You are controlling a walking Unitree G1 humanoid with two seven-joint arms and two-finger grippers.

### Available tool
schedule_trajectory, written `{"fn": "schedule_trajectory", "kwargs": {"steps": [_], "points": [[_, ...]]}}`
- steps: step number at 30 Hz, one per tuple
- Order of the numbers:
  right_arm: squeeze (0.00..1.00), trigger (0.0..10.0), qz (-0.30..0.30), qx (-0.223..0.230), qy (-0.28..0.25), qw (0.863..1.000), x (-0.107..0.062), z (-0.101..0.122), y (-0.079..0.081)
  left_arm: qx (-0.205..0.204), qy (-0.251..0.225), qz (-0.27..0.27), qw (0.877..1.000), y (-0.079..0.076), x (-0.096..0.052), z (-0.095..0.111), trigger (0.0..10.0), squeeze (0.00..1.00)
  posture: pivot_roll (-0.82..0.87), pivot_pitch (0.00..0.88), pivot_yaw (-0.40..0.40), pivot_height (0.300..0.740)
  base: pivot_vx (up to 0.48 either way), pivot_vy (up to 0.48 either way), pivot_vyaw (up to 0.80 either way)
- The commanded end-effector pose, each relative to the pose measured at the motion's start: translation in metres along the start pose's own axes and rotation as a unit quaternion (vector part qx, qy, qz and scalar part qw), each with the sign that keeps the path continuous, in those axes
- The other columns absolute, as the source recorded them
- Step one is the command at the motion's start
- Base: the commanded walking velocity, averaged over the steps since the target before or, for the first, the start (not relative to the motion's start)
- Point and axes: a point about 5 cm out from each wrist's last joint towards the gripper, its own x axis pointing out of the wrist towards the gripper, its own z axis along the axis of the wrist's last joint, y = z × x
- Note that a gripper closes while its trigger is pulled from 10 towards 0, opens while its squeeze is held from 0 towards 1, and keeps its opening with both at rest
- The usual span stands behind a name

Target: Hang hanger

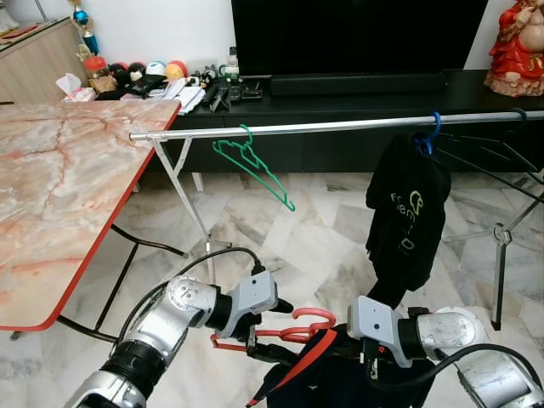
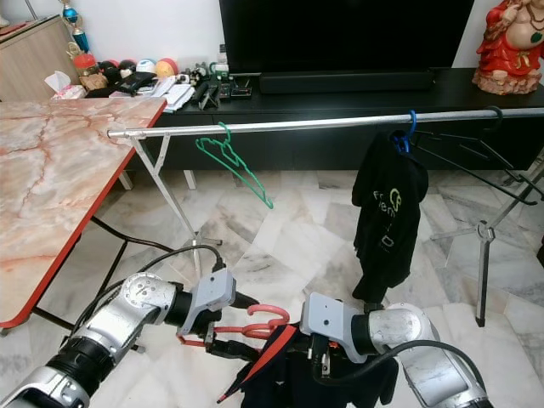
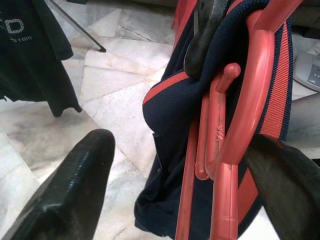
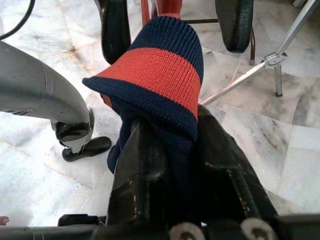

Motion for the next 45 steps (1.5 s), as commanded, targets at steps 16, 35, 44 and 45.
{"fn": "schedule_trajectory", "kwargs": {"steps": [16, 35, 44, 45], "points": [[0.0, 10.0, 0.003, -0.022, -0.057, 0.998, 0.001, 0.025, -0.002, -0.012, 0.005, -0.014, 1.0, 0.0, -0.002, -0.005, 0.0, 0.0, -0.03, 0.063, 0.088, 0.74, 0.0, 0.0, 0.0], [0.0, 10.0, 0.003, -0.013, -0.095, 0.995, 0.006, 0.033, -0.003, -0.019, -0.001, -0.034, 0.999, -0.003, -0.003, -0.004, 0.0, 0.0, -0.02, 0.062, 0.089, 0.74, 0.0, 0.0, 0.0], [0.0, 10.0, 0.008, -0.011, -0.106, 0.994, 0.007, 0.036, -0.003, -0.022, -0.009, -0.041, 0.999, -0.003, -0.005, -0.002, 0.0, 0.0, -0.02, 0.052, 0.087, 0.74, 0.0, 0.0, 0.0], [0.0, 10.0, 0.009, -0.011, -0.108, 0.994, 0.007, 0.036, -0.003, -0.022, -0.01, -0.042, 0.999, -0.003, -0.005, -0.002, 0.0, 0.0, -0.02, 0.051, 0.086, 0.74, 0.0, 0.0, 0.0]]}}
